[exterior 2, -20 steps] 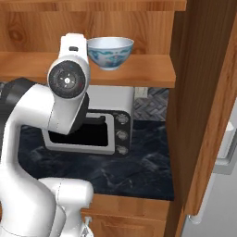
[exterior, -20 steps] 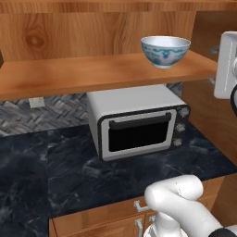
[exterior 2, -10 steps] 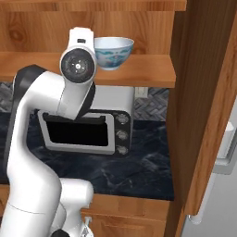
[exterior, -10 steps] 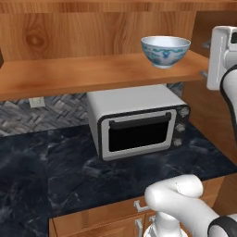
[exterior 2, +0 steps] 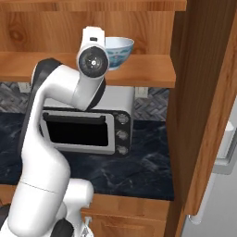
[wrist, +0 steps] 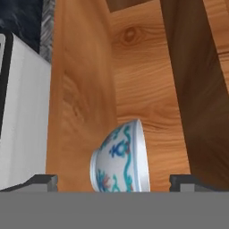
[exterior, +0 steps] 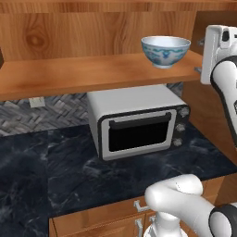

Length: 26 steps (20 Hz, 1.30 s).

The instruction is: Pick up the bowls from the cabinet and place each bowl in front of a stool on the dining counter.

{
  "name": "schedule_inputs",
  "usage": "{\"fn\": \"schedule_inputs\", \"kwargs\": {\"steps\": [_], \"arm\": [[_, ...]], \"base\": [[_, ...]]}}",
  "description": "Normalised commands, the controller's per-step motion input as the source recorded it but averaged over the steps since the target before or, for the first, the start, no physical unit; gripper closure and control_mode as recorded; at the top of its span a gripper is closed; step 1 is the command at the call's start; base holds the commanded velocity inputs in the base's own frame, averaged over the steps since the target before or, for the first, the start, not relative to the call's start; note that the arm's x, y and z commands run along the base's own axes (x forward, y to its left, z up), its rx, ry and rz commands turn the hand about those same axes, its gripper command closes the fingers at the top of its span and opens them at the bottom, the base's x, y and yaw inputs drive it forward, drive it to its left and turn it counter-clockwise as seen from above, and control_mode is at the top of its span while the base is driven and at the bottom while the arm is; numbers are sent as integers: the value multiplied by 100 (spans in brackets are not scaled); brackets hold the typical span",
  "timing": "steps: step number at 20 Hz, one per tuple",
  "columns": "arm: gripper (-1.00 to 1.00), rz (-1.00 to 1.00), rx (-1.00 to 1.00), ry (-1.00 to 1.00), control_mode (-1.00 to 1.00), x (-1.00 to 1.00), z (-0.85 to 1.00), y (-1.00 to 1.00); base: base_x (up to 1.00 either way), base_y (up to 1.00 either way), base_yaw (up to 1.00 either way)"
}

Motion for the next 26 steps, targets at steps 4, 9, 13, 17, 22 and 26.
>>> {"fn": "schedule_inputs", "kwargs": {"steps": [4, 9, 13, 17, 22, 26], "arm": [[-100, 0, 0, 0, -100, 42, 0, -11], [-100, 0, 0, 0, -100, 50, -3, -18], [-100, 0, 0, 0, -100, 52, -10, -20], [-100, 0, 0, 0, -100, 34, -4, -9], [-100, 0, -1, 0, -100, 12, 0, 0], [-100, 0, -3, 0, -100, 10, 0, 0]], "base": [[0, 0, 0], [0, 0, 0], [0, 0, 0], [0, 0, 0], [0, 0, 0], [0, 0, 0]]}}
